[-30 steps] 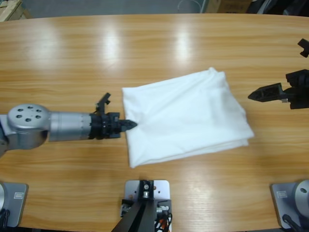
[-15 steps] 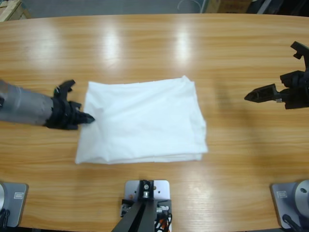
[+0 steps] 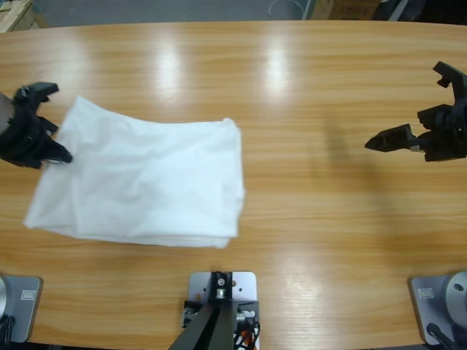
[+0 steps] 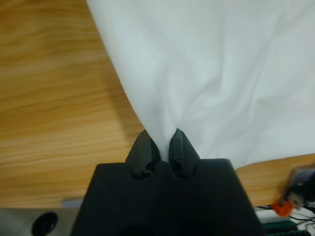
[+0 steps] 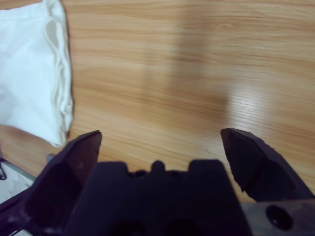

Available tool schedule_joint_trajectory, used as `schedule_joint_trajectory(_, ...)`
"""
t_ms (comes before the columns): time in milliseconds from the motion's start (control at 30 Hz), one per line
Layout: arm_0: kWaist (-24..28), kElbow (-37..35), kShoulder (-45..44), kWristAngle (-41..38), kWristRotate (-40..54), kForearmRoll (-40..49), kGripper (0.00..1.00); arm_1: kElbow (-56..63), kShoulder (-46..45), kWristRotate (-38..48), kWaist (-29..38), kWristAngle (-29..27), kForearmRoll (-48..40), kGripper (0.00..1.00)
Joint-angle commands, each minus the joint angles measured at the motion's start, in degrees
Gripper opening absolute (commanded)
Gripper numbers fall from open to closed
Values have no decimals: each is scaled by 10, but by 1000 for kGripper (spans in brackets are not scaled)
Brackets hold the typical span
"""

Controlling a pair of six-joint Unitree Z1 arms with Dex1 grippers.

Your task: Fold clothes

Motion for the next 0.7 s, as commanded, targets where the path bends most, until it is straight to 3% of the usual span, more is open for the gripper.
schedule_joint_trajectory(33,14,-82,-18,23,31,85,0,19,25,7,5,8,-7,983)
schedule_joint_trajectory(300,-5,-213,18,-13,57,183,0,18,37,7,5,9,-10,987)
schedule_joint_trajectory(700,-110,-341,166,-69,48,197,0,19,46,7,5,9,-14,991)
